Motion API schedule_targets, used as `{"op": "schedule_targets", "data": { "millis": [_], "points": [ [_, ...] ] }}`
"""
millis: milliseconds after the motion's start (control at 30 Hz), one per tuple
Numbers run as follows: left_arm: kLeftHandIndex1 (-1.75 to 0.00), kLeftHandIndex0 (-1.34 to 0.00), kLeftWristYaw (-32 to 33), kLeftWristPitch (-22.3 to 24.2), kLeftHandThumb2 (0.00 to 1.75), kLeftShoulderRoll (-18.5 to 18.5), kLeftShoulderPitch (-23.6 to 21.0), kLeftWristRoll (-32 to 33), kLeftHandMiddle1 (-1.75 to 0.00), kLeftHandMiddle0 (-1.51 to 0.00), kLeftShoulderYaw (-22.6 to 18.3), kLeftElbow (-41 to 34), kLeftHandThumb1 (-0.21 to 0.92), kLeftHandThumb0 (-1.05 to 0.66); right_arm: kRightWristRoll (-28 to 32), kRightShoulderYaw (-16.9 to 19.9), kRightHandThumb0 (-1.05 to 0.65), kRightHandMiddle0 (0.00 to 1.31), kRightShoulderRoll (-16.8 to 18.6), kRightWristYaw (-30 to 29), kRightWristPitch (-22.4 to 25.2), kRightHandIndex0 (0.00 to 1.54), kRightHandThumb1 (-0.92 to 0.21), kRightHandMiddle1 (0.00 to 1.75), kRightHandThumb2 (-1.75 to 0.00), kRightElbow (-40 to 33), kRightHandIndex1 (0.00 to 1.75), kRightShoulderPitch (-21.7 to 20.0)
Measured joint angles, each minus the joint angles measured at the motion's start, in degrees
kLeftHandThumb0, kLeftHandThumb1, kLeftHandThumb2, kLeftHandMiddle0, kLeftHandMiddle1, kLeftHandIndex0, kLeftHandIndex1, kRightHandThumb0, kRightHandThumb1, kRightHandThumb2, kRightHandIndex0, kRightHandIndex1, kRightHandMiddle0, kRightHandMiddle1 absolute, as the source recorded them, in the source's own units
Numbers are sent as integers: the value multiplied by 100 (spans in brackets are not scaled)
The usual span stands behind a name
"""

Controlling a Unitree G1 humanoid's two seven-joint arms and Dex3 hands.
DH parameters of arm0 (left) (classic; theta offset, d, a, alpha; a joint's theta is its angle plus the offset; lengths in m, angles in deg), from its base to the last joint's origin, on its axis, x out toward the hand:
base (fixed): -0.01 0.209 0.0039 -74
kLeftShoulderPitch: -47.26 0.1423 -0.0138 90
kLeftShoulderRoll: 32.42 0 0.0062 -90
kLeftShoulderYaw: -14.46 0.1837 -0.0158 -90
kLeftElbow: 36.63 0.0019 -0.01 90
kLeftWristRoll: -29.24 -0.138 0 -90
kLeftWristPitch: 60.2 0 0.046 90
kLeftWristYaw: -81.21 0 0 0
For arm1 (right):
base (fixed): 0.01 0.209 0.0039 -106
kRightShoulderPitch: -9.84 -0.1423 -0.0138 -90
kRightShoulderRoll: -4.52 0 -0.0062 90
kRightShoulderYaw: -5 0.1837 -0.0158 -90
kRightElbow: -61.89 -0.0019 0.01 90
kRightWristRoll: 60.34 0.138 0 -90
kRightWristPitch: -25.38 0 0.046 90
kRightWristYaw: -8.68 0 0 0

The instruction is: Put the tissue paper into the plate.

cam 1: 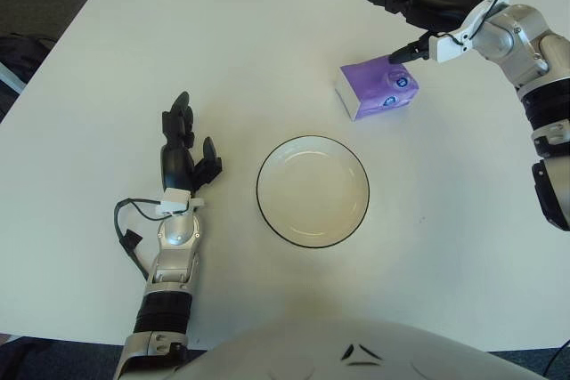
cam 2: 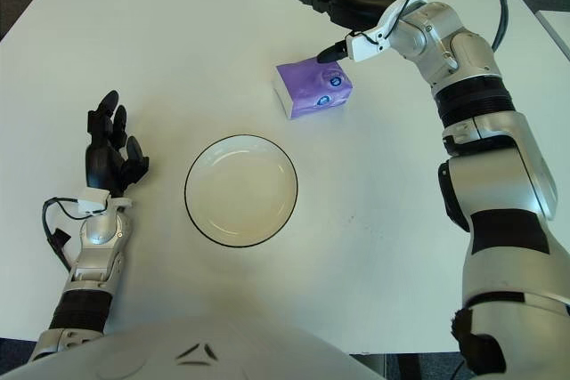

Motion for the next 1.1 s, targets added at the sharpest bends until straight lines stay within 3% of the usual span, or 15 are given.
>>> {"op": "schedule_targets", "data": {
  "millis": [567, 1100],
  "points": [
    [-59, 0, 0, 0, 80, -1, 0, 1, -1, -28, -2, 0, 92, -67, -326, -380, -105, 0, -3, 128, -677, 0, -92, 0, -29, 219, 0, -23],
    [-57, 0, -1, 0, 82, -3, 1, 1, -1, -28, -2, 0, 92, -65, -319, -441, -105, 0, 34, 1126, -707, 0, -92, 0, -18, 235, 0, -128]
  ]
}}
